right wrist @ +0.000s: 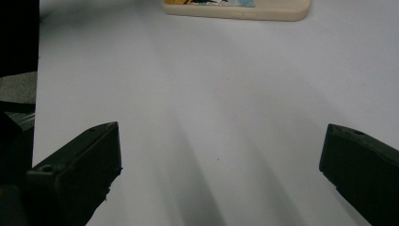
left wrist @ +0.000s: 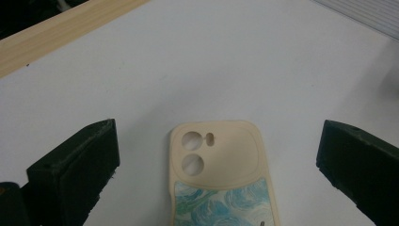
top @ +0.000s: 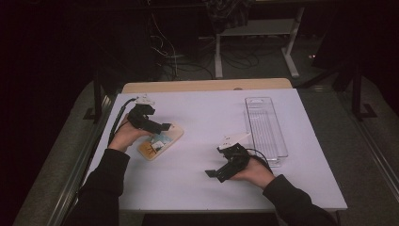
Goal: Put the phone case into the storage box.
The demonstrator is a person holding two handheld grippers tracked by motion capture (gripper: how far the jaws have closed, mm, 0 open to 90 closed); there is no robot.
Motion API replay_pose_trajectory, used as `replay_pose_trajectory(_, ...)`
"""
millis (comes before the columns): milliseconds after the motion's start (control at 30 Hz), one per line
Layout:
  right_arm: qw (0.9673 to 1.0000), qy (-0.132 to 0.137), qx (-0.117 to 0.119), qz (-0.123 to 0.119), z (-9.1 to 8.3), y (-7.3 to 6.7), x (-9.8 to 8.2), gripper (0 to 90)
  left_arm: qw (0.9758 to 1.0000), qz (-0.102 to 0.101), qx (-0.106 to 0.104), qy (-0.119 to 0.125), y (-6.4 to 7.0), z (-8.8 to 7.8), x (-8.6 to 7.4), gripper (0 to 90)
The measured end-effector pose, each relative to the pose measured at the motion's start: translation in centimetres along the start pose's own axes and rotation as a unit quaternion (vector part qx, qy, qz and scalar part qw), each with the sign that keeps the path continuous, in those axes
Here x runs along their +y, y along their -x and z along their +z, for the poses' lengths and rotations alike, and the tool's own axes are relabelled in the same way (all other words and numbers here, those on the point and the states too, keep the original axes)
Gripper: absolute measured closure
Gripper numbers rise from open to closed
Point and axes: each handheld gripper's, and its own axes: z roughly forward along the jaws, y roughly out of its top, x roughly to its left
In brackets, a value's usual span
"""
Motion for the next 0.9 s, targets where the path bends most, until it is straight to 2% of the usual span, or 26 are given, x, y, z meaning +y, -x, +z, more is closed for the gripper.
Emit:
replay_pose_trajectory(67,1.0,-0.001,0.0,0.0,0.0,0.0,0.0,0.0,0.9999,-0.01,0.0,-0.001,0.1,-0.2,-0.3,0.0)
replay_pose_trajectory(100,1.0,-0.001,0.0,0.0,0.0,0.0,0.0,0.0,1.0,-0.002,0.002,-0.001,0.0,-0.3,-0.3,0.0)
replay_pose_trajectory(133,1.0,-0.001,0.0,0.0,0.0,0.0,-0.1,0.0,1.0,-0.008,0.001,-0.001,0.0,-0.4,-0.5,0.0)
replay_pose_trajectory(200,1.0,-0.002,0.0,0.0,0.0,0.0,-0.1,0.0,1.0,0.001,0.002,-0.004,-0.1,-0.6,-0.7,0.0)
replay_pose_trajectory(267,1.0,-0.003,0.0,-0.001,0.0,0.0,-0.1,0.0,1.0,-0.005,0.003,-0.002,0.0,-0.6,-0.9,0.0)
replay_pose_trajectory(333,1.0,-0.003,-0.001,-0.002,0.0,0.0,-0.1,0.0,1.0,0.004,0.003,-0.003,-0.1,-0.8,-1.2,0.0)
replay_pose_trajectory(367,1.0,-0.004,-0.001,-0.002,0.0,0.0,-0.1,0.0,1.0,-0.005,0.002,-0.005,0.0,-0.9,-1.3,0.0)
replay_pose_trajectory(400,1.0,-0.004,-0.001,-0.003,0.0,0.0,-0.1,0.0,1.0,0.004,0.005,-0.006,0.0,-1.0,-1.3,0.0)
replay_pose_trajectory(500,1.0,-0.006,-0.002,0.001,0.0,0.0,-0.1,0.0,1.0,-0.003,0.004,-0.005,0.2,-1.1,-1.7,0.0)
replay_pose_trajectory(533,1.0,-0.007,-0.002,0.0,0.0,0.0,-0.1,0.0,1.0,0.001,0.006,-0.005,0.2,-1.2,-1.8,0.0)
replay_pose_trajectory(567,1.0,-0.007,-0.002,0.0,0.0,0.0,-0.1,0.0,1.0,-0.006,0.004,-0.005,0.3,-1.2,-1.9,0.0)
replay_pose_trajectory(633,1.0,-0.008,-0.003,0.0,0.0,0.0,-0.1,0.0,1.0,0.005,0.006,-0.005,0.2,-1.4,-2.1,0.0)
replay_pose_trajectory(900,1.0,-0.008,-0.004,0.003,-0.1,0.0,-0.1,0.0,0.9998,0.007,0.005,-0.015,0.6,-1.7,-3.5,0.0)
